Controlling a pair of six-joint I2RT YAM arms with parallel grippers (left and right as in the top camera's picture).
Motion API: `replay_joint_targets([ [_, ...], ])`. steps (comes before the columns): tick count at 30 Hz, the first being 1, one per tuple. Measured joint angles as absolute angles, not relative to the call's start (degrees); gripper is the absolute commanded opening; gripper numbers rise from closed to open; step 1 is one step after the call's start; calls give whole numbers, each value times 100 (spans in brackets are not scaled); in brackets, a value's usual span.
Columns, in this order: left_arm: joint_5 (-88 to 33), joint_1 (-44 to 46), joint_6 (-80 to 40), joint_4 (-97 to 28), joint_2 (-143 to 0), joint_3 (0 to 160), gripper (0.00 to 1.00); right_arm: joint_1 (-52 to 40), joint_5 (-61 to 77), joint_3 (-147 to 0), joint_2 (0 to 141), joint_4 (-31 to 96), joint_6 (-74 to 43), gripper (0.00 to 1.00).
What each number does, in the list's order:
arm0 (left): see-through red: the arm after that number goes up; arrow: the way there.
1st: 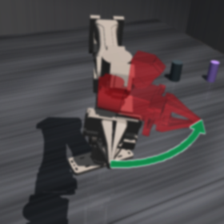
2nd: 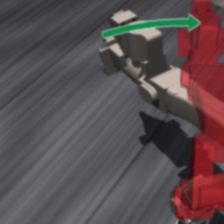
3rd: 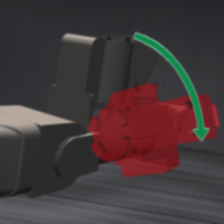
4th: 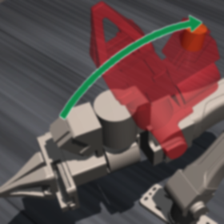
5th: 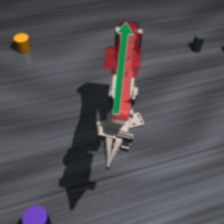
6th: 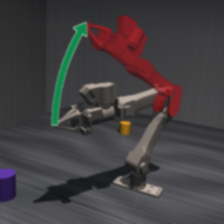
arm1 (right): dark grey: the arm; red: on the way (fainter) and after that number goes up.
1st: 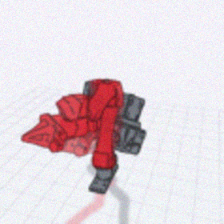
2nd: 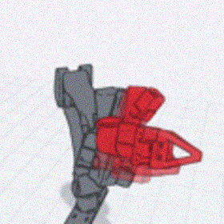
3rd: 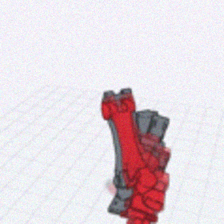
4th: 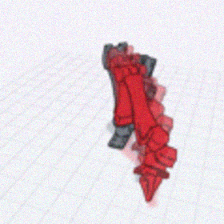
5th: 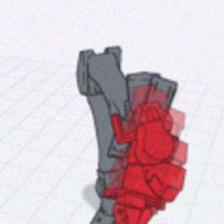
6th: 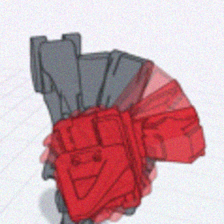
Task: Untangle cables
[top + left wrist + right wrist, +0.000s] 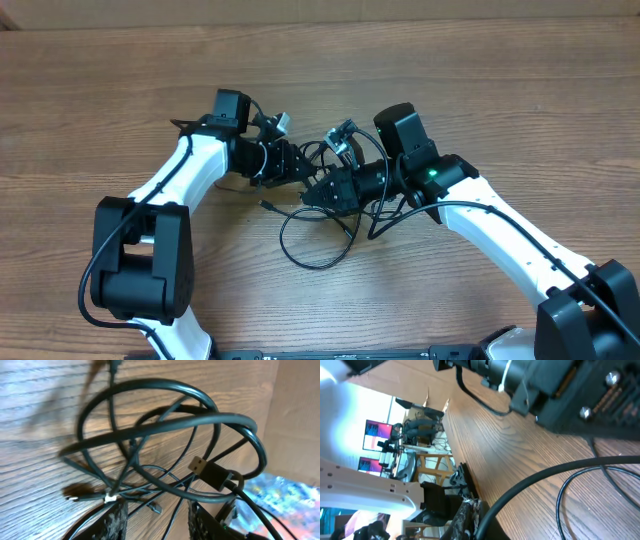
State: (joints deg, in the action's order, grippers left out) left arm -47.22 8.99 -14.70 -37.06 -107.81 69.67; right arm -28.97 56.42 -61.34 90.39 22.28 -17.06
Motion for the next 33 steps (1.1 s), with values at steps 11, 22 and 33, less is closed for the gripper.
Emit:
replay_joint_targets([
  [11,-4919,666,-1616,-3697,-10781,6967,45,-2993,5677,-6134,9039,2467,-1479,4],
  [22,-4814,961,-1966,-3610,-10781,6967,42,-3374,5610,-6134,9039,2364,-1367,4],
  [33,-4534,1238,-2104,-3594,-10781,6967,5,-3269,5196,-6134,9039,1492,-1747,4],
])
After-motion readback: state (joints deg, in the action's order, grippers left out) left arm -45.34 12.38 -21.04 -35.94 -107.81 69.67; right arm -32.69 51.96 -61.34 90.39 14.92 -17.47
